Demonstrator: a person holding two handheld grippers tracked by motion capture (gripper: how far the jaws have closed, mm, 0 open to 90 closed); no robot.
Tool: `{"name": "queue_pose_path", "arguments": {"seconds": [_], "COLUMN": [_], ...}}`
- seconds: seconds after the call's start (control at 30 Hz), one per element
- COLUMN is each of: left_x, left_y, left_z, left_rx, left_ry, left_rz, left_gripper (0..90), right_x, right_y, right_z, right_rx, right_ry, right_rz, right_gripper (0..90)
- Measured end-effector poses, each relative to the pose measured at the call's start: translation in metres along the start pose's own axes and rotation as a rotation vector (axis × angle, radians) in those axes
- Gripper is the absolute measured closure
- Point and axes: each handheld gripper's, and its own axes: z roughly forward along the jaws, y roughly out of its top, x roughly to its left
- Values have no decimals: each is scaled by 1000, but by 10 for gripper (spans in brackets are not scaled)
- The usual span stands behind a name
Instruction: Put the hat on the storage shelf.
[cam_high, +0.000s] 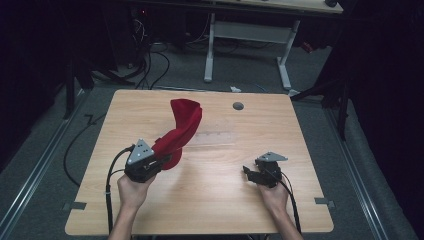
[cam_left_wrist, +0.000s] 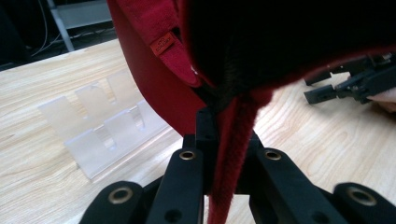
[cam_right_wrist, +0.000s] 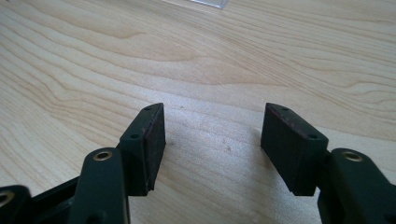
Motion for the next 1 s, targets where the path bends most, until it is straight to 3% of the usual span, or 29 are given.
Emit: {"name": "queue_pose_path", "arguments": {"seconds": [0.07, 0.37, 0.57, 1.0], "left_x": [1, 11, 20, 35], "left_y": [3, 26, 40, 52], "left_z": [1, 7, 14, 32], "left_rx": [-4, -54, -92, -159], "left_ry": [2, 26, 58, 90], "left_rz": [-11, -87, -106, -55], "left_gripper": [851, 850, 849, 850], "right_x": [3, 4, 4, 4], "right_y": [0, 0, 0, 0], "right_z": [1, 1, 0, 0], "right_rx": [4, 8, 7, 8], "right_ry": [-19, -14, -16, -15], "right_rz": [-23, -20, -18, -20], "right_gripper": [396, 380, 379, 369]}}
